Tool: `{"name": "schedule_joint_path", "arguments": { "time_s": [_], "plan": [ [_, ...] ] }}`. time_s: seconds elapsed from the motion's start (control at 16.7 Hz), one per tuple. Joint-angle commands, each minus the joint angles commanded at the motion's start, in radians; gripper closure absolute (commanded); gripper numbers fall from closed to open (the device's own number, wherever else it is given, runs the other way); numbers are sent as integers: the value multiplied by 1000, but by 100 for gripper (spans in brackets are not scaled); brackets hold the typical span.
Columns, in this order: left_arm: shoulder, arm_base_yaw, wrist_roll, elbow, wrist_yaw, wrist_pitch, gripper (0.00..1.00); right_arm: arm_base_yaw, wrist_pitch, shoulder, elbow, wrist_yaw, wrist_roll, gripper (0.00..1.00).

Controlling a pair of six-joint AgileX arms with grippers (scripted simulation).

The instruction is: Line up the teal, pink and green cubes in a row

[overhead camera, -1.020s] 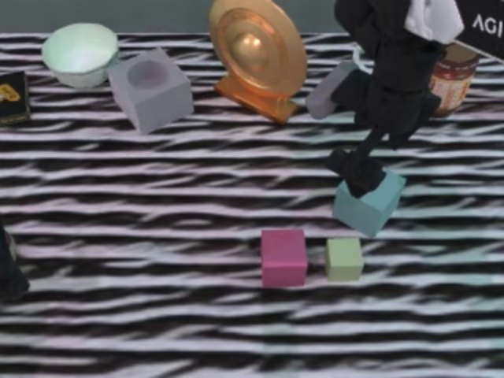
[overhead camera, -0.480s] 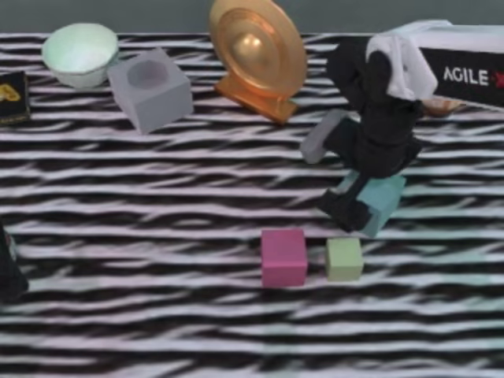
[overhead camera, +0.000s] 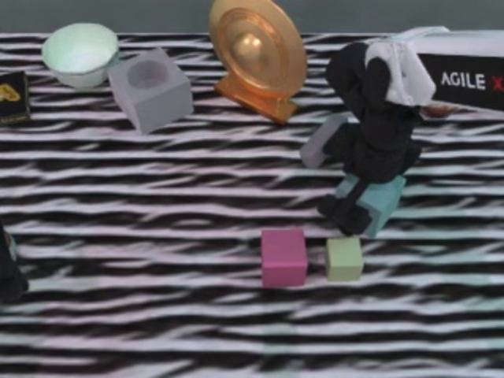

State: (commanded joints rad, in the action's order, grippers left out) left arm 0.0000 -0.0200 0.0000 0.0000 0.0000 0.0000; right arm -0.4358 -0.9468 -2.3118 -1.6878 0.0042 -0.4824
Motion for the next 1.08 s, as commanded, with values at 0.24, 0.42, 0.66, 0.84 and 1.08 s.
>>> {"name": "schedule_joint_path", "arguments": {
  "time_s": [0.24, 0.42, 0.66, 0.84, 1.08],
  "plan": [
    [0, 0, 0, 0, 0, 0, 0, 0, 0, 0, 0, 0, 0, 53],
    [0, 0, 0, 0, 0, 0, 0, 0, 0, 0, 0, 0, 0, 75],
    [0, 0, 0, 0, 0, 0, 0, 0, 0, 0, 0, 0, 0, 100],
    [0, 0, 0, 0, 0, 0, 0, 0, 0, 0, 0, 0, 0, 100],
    [0, 0, 0, 0, 0, 0, 0, 0, 0, 0, 0, 0, 0, 100]
  ]
}}
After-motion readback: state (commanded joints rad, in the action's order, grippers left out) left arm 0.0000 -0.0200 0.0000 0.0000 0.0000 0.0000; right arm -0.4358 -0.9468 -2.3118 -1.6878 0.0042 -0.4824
